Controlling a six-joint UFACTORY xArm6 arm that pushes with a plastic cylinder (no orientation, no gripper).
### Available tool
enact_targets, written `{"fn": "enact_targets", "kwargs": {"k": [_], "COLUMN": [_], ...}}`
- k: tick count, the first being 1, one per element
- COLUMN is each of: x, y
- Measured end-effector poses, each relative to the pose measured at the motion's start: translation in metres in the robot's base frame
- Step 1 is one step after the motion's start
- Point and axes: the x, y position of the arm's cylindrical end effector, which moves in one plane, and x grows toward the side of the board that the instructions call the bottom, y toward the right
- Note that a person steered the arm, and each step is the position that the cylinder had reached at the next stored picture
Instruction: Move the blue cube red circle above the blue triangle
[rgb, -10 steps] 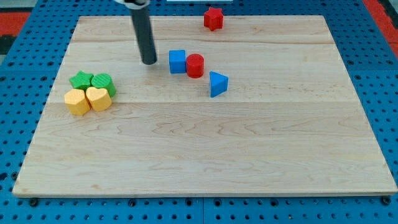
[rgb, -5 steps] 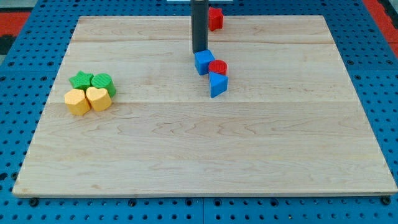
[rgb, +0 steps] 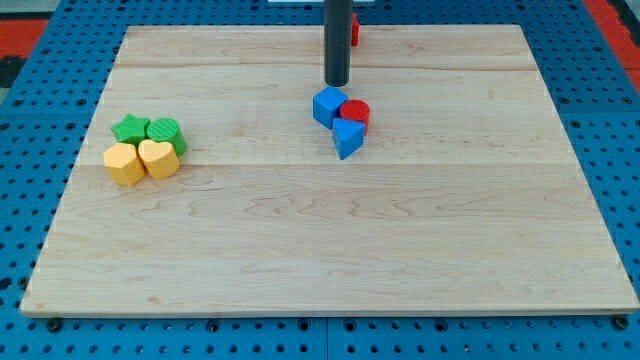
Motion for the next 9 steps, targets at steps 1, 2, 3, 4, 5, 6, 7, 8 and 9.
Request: {"fn": "enact_targets", "kwargs": {"k": [1,2,3,4,5,6,7,8,9], "x": [0.005,0.010,0.023,0.040,0.034,0.023,0.023,0.028,0.035], "y": [-0.006,-0.017,-0.029,-0.035,-0.035,-0.022,-0.014,-0.017,-0.020]}}
